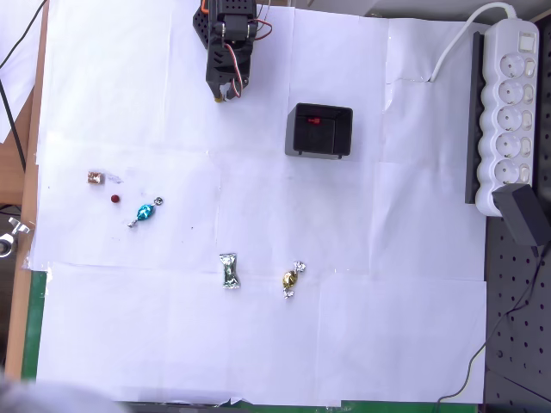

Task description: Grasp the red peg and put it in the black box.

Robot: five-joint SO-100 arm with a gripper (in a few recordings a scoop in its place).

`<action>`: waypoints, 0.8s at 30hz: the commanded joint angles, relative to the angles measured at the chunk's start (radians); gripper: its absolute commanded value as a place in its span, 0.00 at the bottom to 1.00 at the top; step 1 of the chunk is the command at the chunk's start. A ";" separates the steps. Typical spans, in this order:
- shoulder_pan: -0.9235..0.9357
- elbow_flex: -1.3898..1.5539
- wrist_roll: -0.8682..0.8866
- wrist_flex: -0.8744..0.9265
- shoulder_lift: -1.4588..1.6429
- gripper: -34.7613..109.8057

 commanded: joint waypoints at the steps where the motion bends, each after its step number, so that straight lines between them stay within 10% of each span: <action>1: -0.012 -0.083 -0.002 0.089 -0.091 0.24; 24: -0.043 -0.084 -0.069 0.072 -0.106 0.24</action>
